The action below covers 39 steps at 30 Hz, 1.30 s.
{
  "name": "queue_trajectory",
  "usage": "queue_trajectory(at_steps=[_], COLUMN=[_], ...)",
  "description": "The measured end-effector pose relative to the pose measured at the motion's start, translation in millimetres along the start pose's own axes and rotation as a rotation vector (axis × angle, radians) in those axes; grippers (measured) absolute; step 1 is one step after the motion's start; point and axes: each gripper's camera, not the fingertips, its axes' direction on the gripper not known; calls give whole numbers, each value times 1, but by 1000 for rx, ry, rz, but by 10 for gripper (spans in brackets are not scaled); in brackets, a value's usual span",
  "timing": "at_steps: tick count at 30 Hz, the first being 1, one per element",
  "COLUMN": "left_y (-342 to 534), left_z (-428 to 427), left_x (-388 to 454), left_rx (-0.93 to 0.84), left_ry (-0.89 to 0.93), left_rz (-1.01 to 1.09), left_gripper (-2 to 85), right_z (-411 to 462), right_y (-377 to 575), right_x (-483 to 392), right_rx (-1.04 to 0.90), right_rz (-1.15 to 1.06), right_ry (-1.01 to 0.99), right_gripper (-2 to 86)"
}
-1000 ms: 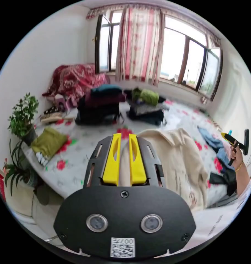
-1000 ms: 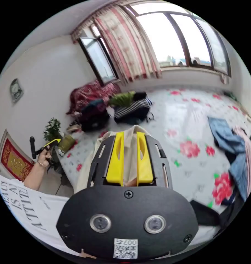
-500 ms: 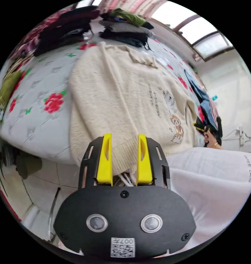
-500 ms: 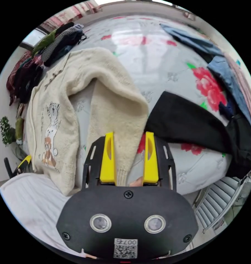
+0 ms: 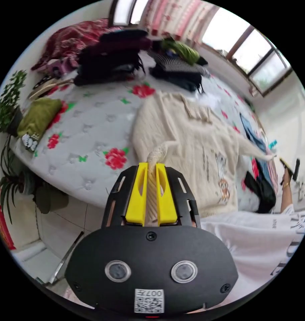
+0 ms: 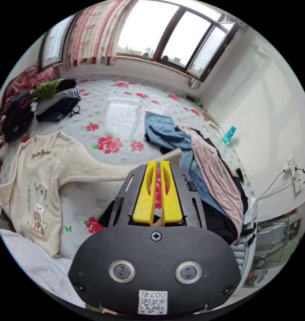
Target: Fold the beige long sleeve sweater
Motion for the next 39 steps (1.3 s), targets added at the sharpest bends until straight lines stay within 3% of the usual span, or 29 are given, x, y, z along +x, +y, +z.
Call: queue_trajectory(at_steps=[3, 9, 11, 15, 18, 25, 28, 32, 36, 39], left_y=[-38, -143, -170, -199, -159, 26, 67, 84, 102, 137], left_z=[-61, -160, -170, -120, -36, 136, 146, 155, 137, 117], left_x=[-51, -152, -174, -171, -136, -39, -27, -21, -21, -35], left_rx=[140, 349, 404, 339, 255, -153, -194, -228, -174, -155], left_ry=[-42, -243, -307, -318, -248, 24, 114, 137, 159, 182], left_rz=[-92, -249, -302, -192, -57, 170, 185, 229, 215, 123], left_gripper=[44, 49, 59, 109, 104, 94, 86, 86, 90, 90], right_z=[31, 75, 89, 115, 152, 229, 187, 122, 103, 87], right_y=[2, 14, 3, -22, -42, -68, -111, -178, -146, -70], right_x=[4, -112, -177, -274, -341, -421, -400, -321, -304, -287], right_rx=[-64, -106, -147, -211, -297, -579, -426, -112, -124, -142], right_rz=[11, -70, -124, -221, -262, -357, -353, -36, -28, -81], right_ry=[-194, -584, -708, -787, -781, -652, -794, -885, -809, -795], right_gripper=[24, 51, 57, 64, 70, 42, 29, 38, 58, 73])
